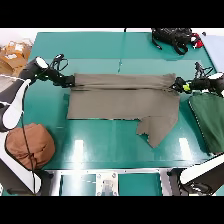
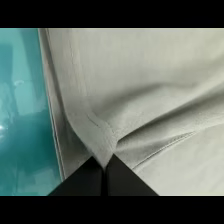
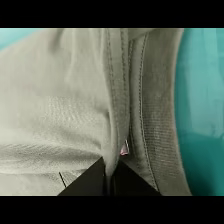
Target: Fold the shirts.
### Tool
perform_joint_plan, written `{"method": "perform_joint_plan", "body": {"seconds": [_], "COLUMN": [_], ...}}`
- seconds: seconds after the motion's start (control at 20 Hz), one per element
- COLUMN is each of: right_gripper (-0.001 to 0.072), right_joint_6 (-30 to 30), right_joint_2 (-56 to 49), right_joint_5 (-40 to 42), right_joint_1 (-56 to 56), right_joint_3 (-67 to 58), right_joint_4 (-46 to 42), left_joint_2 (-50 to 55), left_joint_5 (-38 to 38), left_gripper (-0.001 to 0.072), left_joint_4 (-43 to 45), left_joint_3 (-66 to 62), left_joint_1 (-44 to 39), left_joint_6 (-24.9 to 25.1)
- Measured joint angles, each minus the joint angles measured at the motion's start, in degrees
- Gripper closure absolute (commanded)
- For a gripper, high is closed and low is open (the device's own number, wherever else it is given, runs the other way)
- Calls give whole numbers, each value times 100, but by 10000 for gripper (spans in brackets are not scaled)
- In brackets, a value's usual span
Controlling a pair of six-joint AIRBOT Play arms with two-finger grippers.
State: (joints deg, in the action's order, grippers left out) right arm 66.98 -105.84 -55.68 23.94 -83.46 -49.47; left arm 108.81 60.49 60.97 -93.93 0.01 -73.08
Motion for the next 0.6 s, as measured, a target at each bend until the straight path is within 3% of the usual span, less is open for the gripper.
{"method": "perform_joint_plan", "body": {"seconds": [0.05,0.1,0.25,0.3,0.35,0.4,0.45,0.5,0.6], "right_gripper": [374,376,379,410,557,681,694,695,695], "right_joint_6": [0,9,175,310,448,605,745,866,1099], "right_joint_2": [0,0,63,122,203,304,417,579,990], "right_joint_5": [4,-26,-446,-636,-848,-1102,-1331,-1567,-1902], "right_joint_1": [-11,-9,70,125,186,256,330,413,560], "right_joint_3": [-4,-48,-341,-452,-531,-581,-588,-529,-160], "right_joint_4": [-28,-48,-162,-289,-446,-625,-793,-940,-1226], "left_joint_2": [13,20,33,31,31,17,-20,-74,-293], "left_joint_5": [87,179,734,1027,1320,1707,2124,2459,3060], "left_gripper": [433,195,196,197,219,413,619,686,687], "left_joint_4": [-28,-59,-146,-151,-157,-168,-166,-166,-142], "left_joint_3": [-4,-13,-149,-238,-345,-466,-562,-621,-612], "left_joint_1": [-2,-2,39,81,140,223,319,409,507], "left_joint_6": [-13,-26,-190,-275,-378,-520,-656,-763,-905]}}
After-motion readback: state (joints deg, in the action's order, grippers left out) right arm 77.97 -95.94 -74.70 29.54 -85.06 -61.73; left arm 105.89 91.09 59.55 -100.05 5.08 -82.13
